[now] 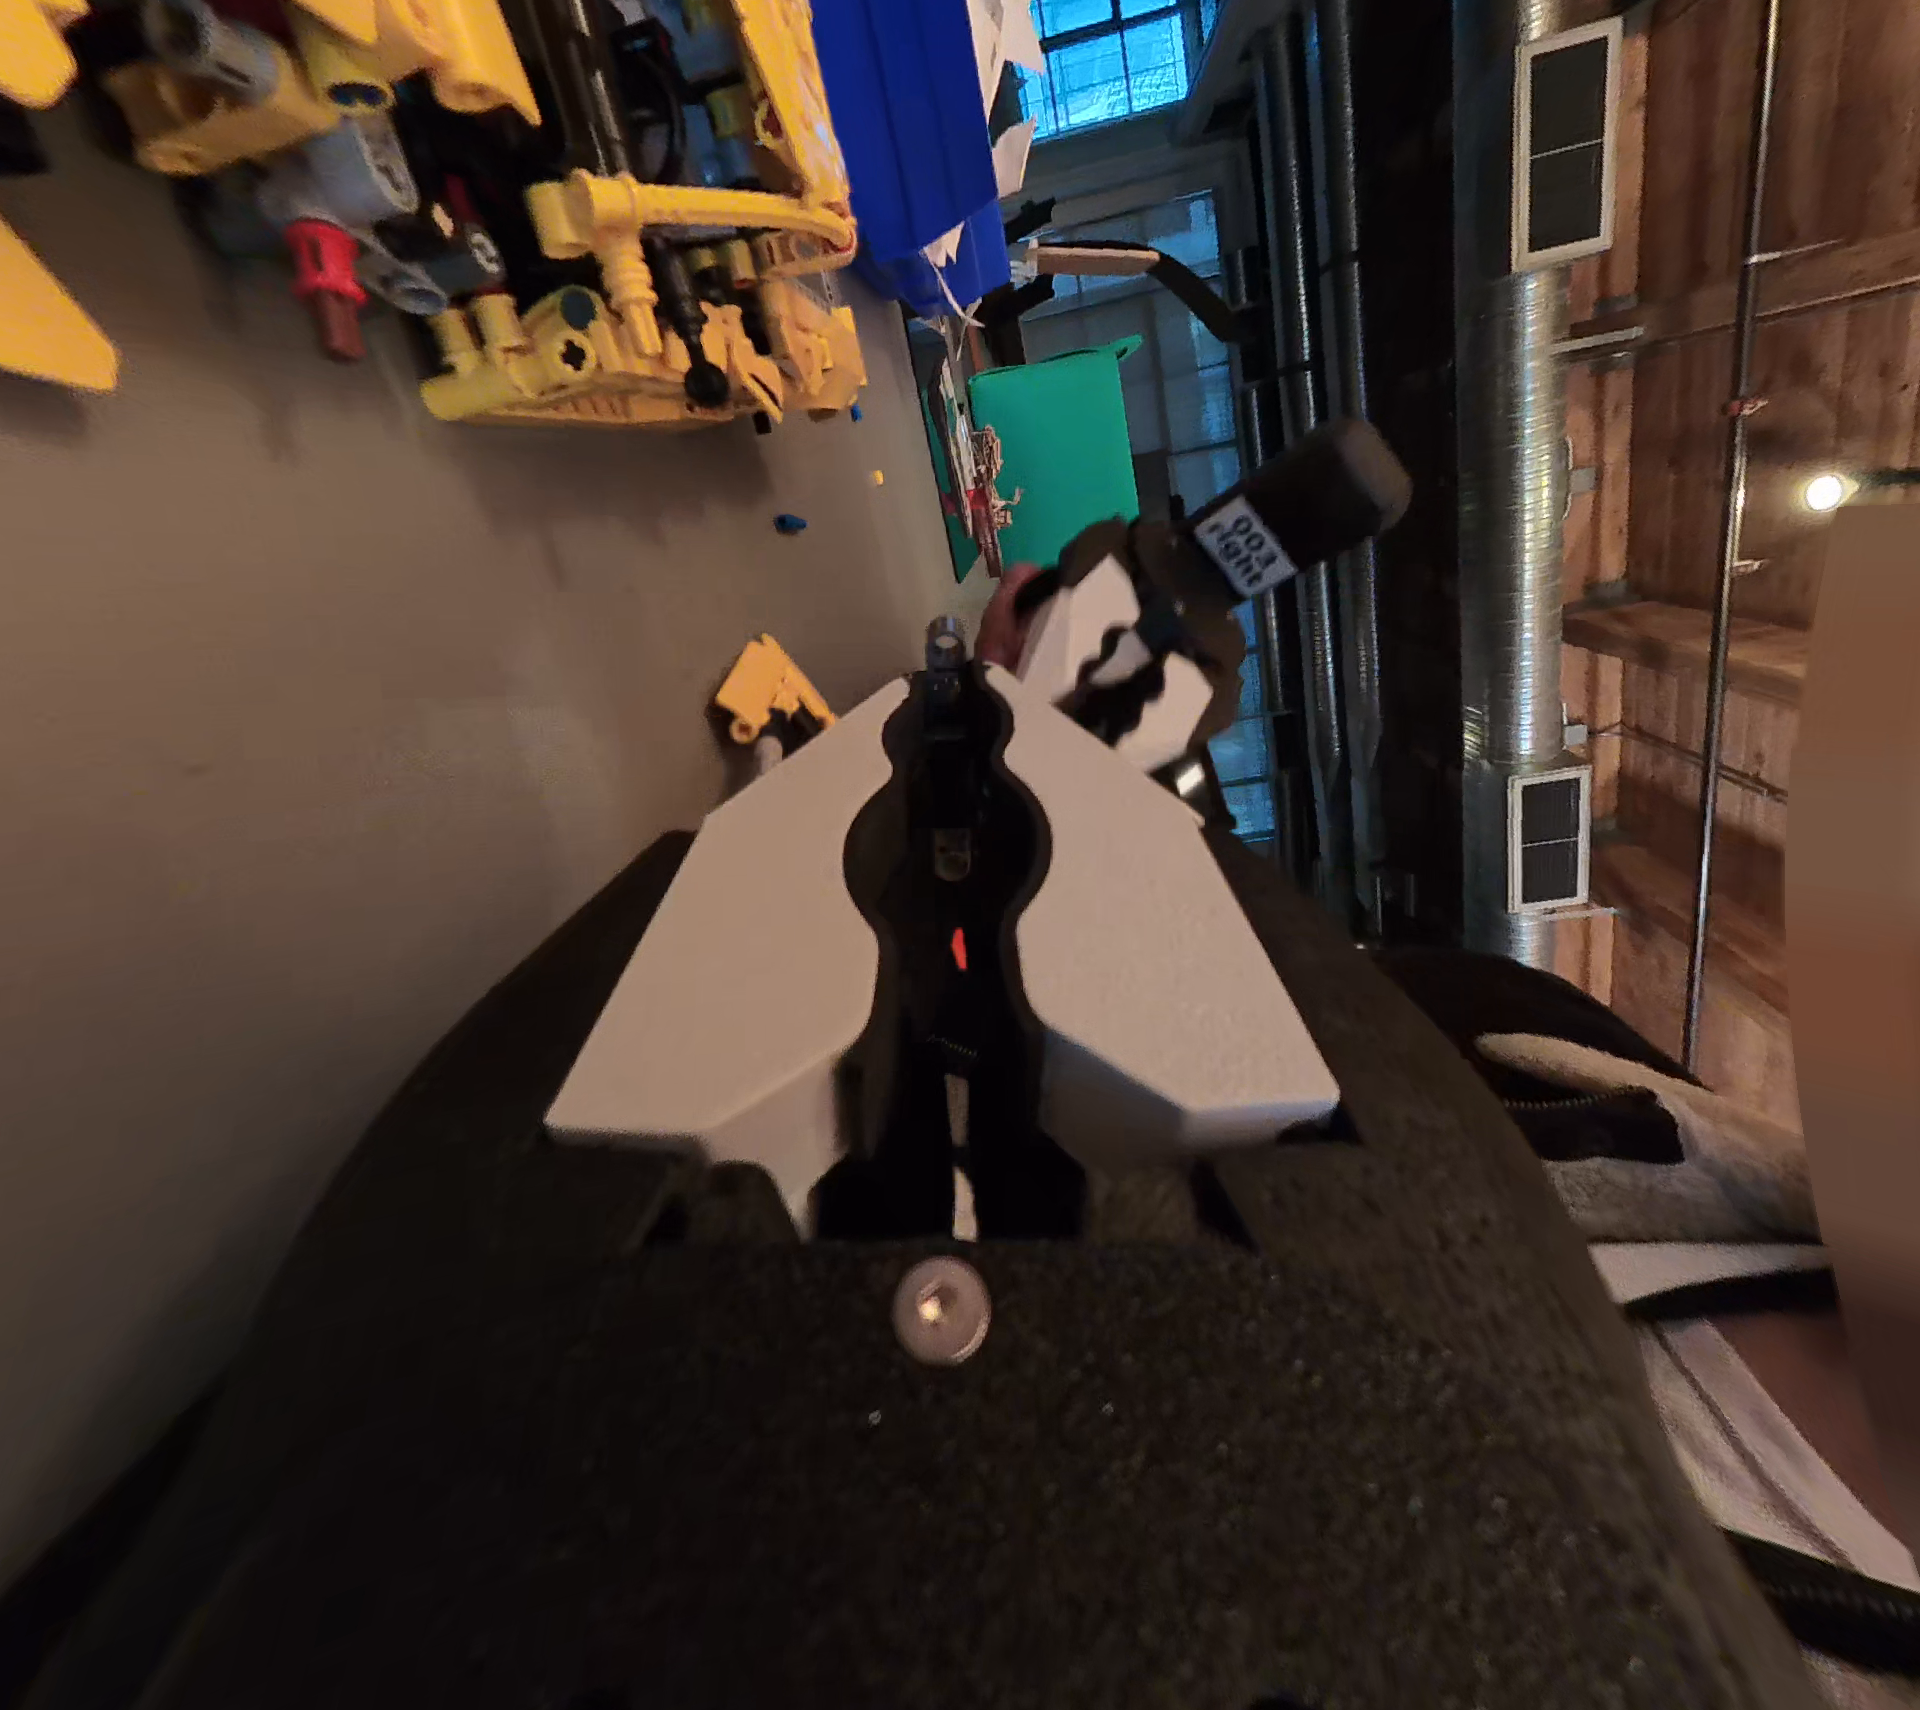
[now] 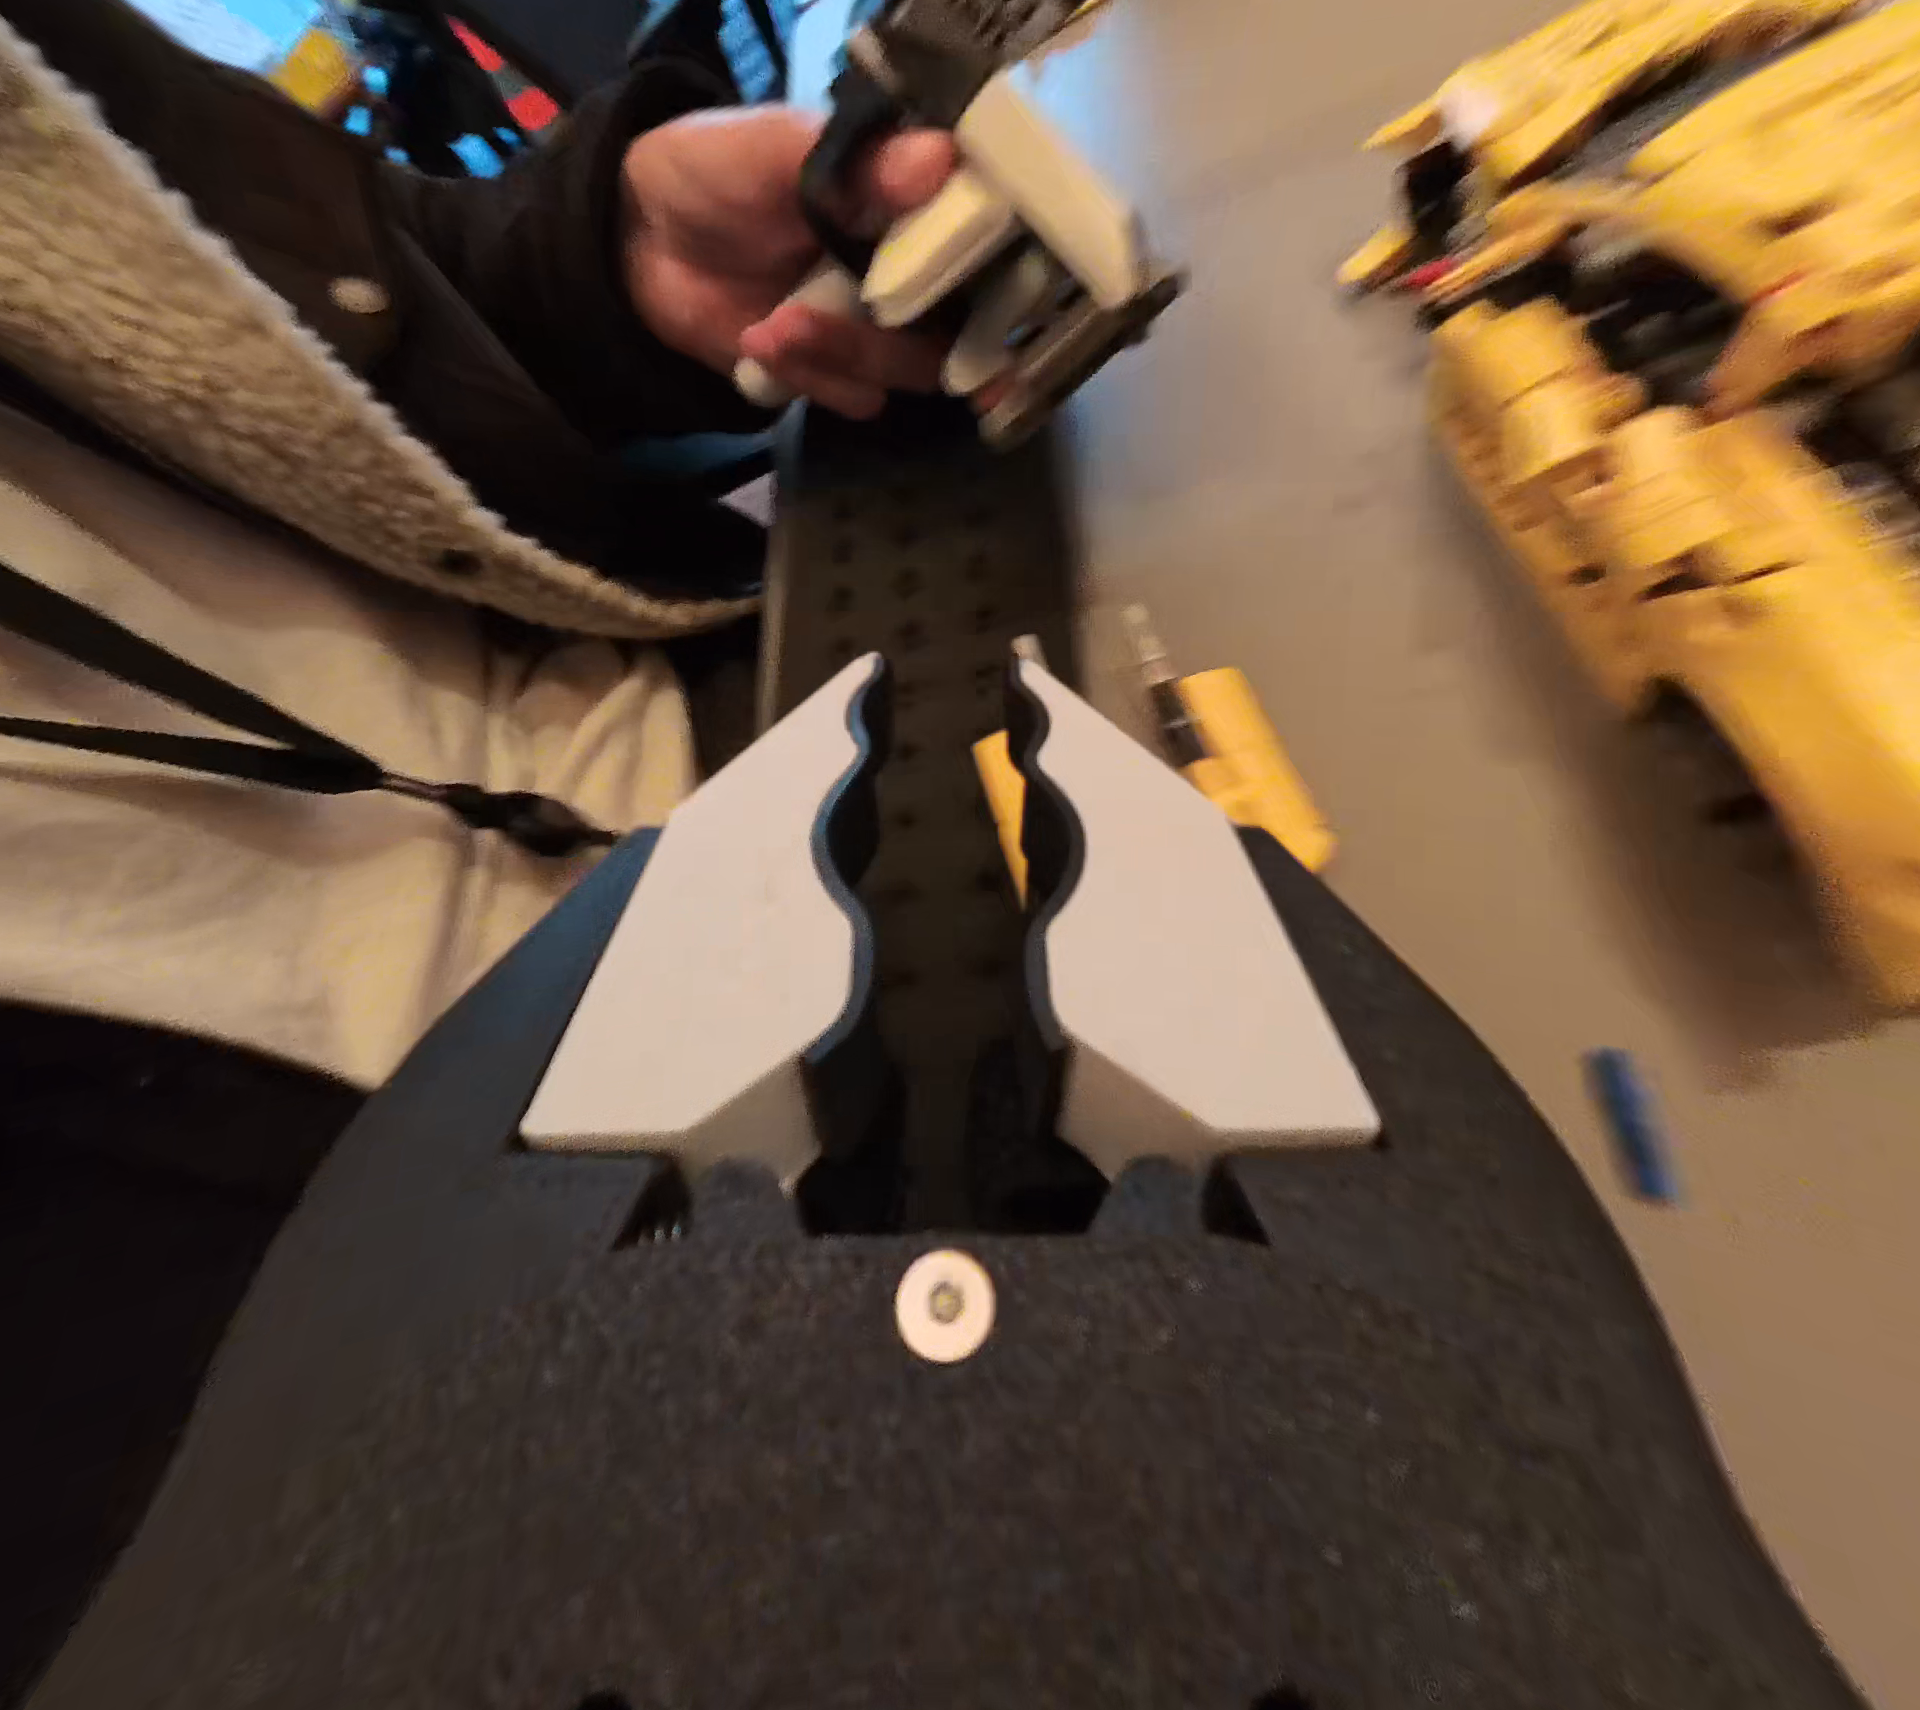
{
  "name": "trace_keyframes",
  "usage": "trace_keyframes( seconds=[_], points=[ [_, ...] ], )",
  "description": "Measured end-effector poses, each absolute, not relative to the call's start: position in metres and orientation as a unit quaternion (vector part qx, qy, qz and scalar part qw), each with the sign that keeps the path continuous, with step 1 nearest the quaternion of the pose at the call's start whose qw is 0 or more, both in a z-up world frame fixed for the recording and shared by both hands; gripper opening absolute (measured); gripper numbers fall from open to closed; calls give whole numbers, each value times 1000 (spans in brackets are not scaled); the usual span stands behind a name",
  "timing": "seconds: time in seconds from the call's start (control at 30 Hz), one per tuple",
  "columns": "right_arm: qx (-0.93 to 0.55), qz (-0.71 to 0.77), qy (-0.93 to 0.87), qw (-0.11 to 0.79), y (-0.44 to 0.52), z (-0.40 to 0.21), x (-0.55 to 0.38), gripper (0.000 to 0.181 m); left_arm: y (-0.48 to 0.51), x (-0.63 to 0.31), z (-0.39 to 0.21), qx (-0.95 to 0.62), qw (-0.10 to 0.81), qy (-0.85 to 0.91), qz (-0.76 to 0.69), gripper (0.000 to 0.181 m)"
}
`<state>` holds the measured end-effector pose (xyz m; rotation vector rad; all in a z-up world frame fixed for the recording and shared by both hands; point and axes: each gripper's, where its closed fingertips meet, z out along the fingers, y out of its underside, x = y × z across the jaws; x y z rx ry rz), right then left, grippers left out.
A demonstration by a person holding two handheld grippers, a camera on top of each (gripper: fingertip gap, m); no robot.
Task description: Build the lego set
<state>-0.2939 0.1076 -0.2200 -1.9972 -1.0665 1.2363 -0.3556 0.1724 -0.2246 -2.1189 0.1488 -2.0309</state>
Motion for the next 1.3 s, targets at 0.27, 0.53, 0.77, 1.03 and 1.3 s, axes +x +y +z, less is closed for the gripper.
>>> trace_keyframes(
  seconds=[0.27, 0.53, 0.77, 1.03, 1.3],
  points=[
    [-706, 298, -559, 317, 151, -279, -302, 42, 170, -352, -226, -718, 86, 65, -687, 6],
    [-713, 225, -593, 300, 161, -304, -306, 25, 172, -347, -239, -726, 15, 65, -684, 7],
    [-643, 42, -628, 436, 184, -270, -301, 23, 169, -341, -240, -724, -3, 111, -681, 6],
    [-604, -52, -634, 480, 177, -245, -304, 22, 157, -325, -226, -698, 93, 258, -662, 6],
    [-609, -73, -623, 485, 179, -239, -295, 22, 166, -321, -220, -680, 141, 291, -658, 6]
  ],
)
